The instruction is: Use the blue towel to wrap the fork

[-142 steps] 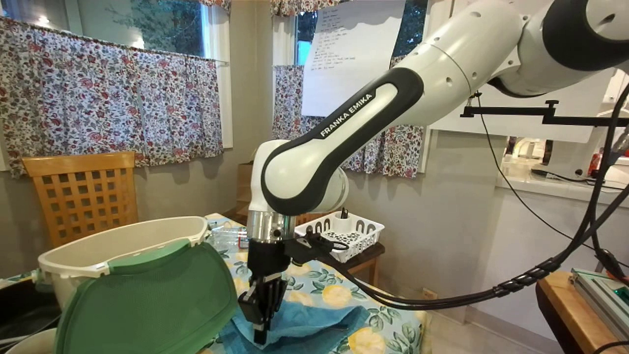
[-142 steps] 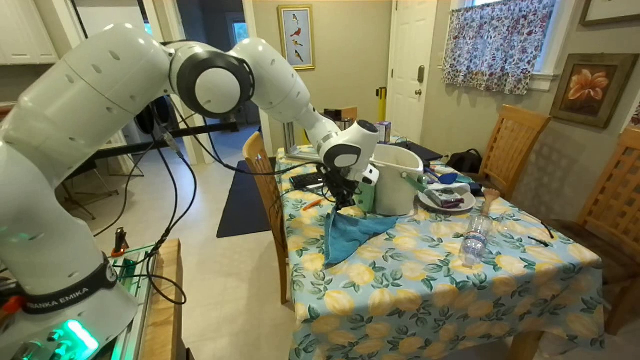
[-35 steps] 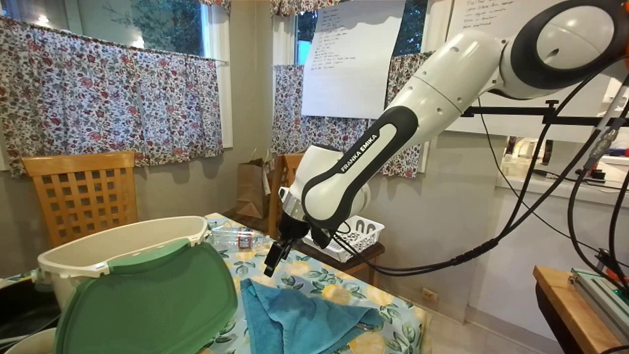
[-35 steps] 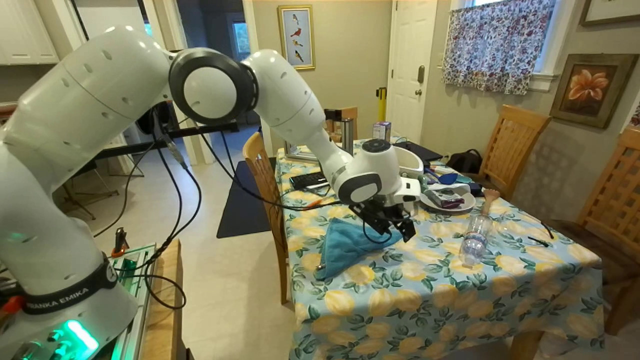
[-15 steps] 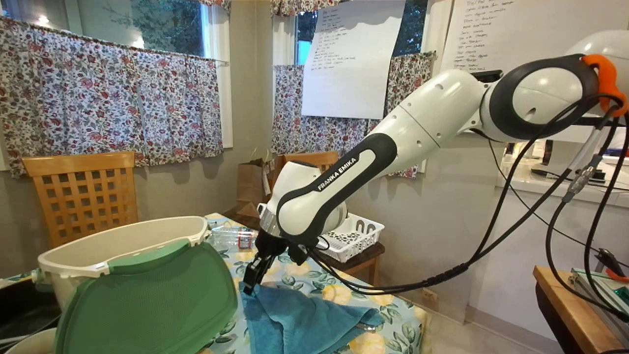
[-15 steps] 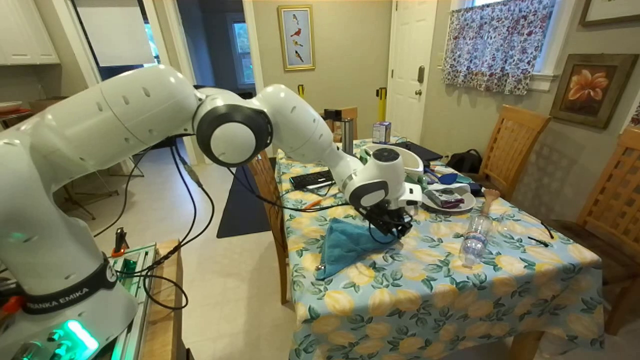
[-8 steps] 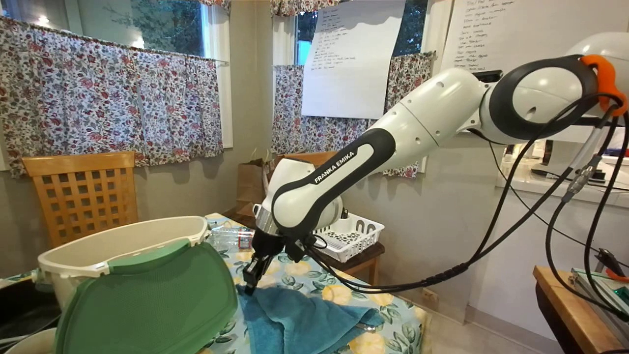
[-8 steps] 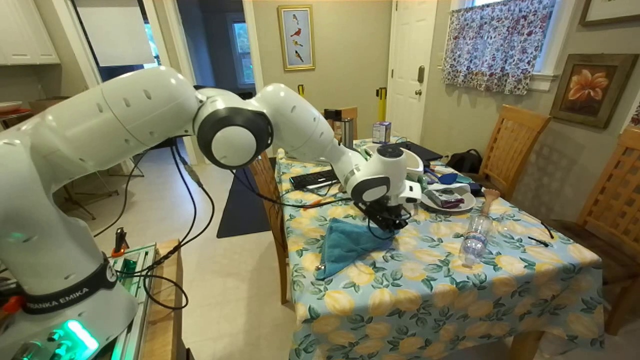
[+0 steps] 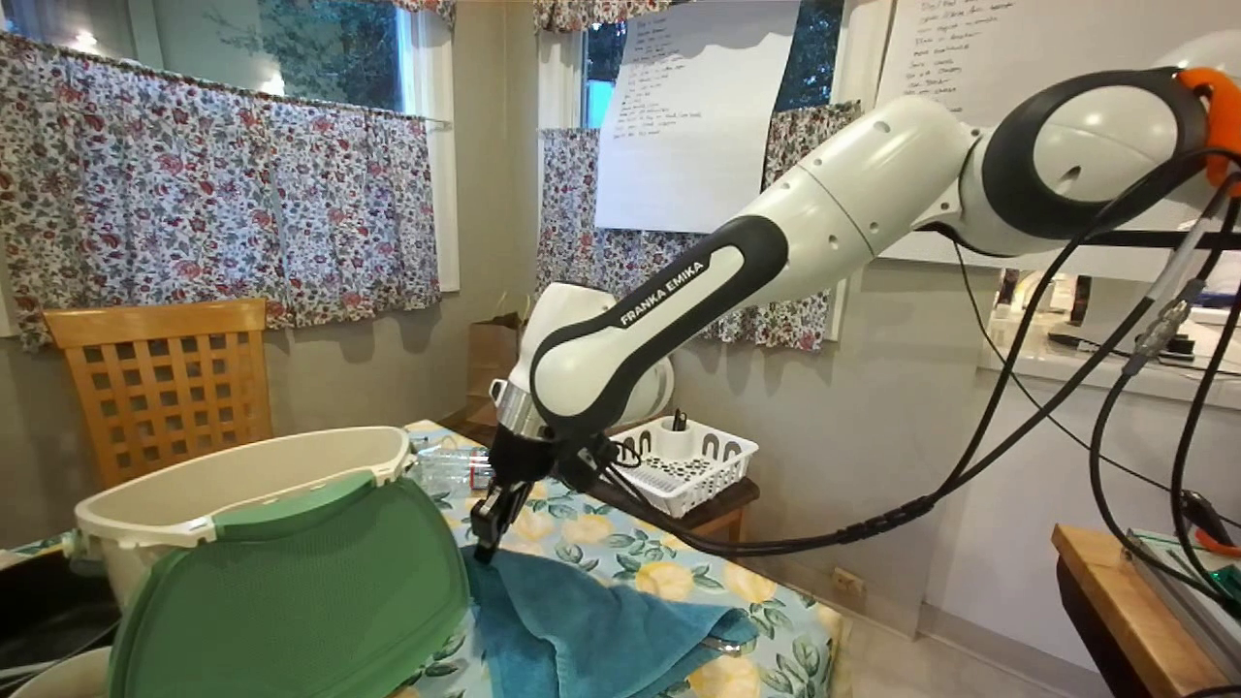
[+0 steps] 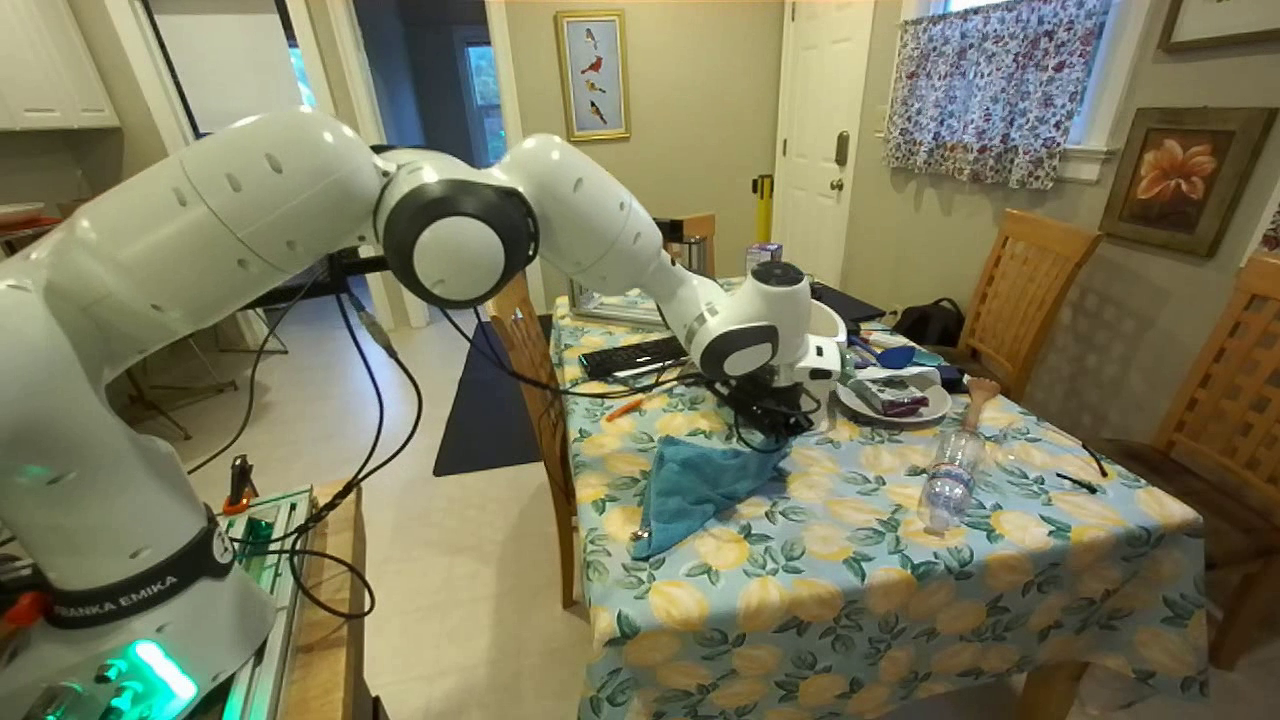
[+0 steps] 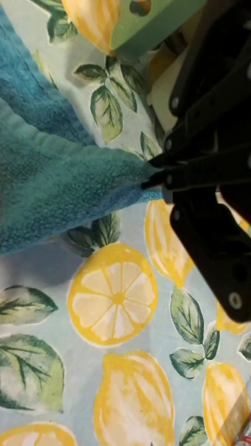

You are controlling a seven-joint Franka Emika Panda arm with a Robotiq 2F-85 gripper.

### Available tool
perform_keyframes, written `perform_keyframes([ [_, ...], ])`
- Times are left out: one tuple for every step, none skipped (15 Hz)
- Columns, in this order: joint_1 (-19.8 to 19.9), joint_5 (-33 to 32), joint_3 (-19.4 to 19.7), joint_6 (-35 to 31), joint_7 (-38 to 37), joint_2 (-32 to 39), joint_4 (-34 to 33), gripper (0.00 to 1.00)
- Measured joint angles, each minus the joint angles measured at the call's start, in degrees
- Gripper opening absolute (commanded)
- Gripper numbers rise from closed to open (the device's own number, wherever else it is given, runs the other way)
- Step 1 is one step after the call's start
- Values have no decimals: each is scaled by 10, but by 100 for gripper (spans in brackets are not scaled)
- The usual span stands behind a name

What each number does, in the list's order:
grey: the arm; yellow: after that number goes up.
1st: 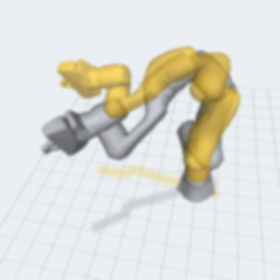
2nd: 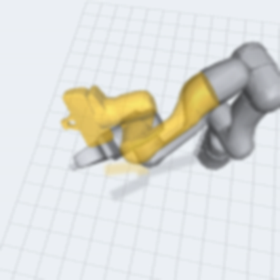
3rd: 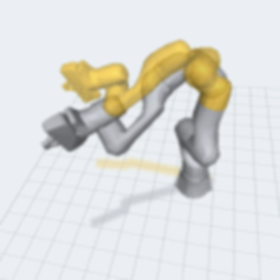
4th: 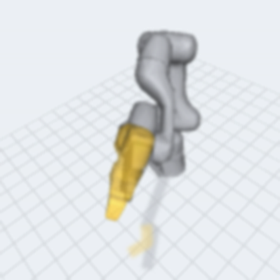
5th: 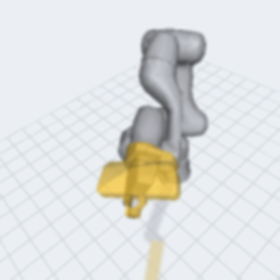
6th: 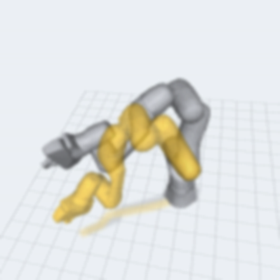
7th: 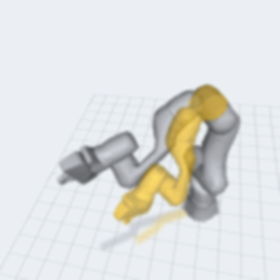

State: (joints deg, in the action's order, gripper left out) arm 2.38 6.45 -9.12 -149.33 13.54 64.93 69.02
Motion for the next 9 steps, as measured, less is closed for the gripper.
perform_keyframes([
  [-2, 0, 1, 1, 0, -12, 14, 1],
  [-3, 0, 1, 4, 0, -25, 30, 1],
  [-4, 0, 1, 11, 0, -39, 46, 1],
  [-4, 0, 1, 21, 0, -52, 63, 1],
  [-4, 0, 0, 35, 0, -65, 79, 1],
  [-4, 0, -1, 50, 0, -77, 95, 1],
  [-4, 0, -1, 65, 0, -89, 110, 1],
  [-4, 0, -1, 78, 0, -101, 125, 1],
  [-4, 0, -1, 89, 0, -114, 141, 1],
])
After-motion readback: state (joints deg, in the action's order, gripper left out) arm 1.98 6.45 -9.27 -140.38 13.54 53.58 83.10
